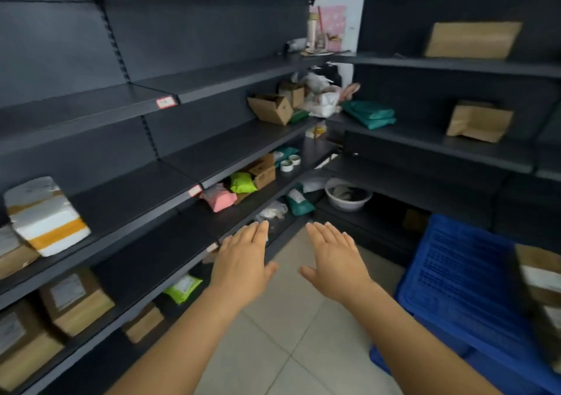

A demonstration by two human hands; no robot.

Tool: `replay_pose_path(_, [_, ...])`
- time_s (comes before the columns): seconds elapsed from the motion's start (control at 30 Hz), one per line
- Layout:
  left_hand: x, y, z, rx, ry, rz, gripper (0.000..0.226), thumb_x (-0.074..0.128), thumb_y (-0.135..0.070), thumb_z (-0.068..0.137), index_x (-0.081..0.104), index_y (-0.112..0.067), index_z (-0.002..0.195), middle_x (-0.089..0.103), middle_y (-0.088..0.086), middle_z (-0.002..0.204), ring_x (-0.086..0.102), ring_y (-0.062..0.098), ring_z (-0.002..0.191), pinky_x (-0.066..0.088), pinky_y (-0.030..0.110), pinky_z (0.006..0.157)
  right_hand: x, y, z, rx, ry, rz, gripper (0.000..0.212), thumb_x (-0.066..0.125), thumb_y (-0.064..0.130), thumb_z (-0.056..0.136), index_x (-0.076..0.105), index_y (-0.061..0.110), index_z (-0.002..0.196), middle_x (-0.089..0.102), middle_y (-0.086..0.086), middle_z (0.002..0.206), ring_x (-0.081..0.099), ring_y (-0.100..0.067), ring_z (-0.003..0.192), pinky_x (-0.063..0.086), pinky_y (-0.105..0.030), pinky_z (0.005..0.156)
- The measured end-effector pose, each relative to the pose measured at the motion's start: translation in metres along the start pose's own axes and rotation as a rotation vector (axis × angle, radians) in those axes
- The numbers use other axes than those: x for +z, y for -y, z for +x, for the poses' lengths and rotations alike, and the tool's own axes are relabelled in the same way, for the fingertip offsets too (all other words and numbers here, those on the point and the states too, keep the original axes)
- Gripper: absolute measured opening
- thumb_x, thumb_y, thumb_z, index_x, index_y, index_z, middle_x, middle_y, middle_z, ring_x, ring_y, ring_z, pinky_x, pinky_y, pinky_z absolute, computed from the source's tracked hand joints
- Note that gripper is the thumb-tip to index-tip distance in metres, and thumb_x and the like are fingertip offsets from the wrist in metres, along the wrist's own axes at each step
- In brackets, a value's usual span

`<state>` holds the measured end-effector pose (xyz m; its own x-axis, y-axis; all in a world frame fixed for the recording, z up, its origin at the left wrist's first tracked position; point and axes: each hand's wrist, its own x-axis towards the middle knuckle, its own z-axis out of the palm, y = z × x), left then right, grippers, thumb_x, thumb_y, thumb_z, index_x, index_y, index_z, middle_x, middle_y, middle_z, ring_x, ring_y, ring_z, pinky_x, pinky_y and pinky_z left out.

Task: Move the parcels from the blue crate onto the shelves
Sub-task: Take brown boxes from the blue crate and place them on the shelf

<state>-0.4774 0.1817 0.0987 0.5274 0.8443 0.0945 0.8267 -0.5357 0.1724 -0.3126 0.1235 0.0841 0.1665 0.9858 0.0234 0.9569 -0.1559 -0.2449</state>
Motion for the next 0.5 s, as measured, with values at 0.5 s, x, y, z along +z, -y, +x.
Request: replay_pose_path(0.5, [0.068,-0.224,0.027,0.376,0.163,-0.032,0.077,0.048,-0.047,0.095,0.007,-0.019,0.154,0.015,-0.001,0.160,0.017,0.017,0.146,0.016,0.034,0.117,-0.019,-0.201,-0.134,0.466,-0.043,0.035,0.081,0.051,0.045,0.095,0.004,0.017,0.155,0.006,0.002,0.162,-0.002,-0.020,0.149,0.005,-0.040,0.121])
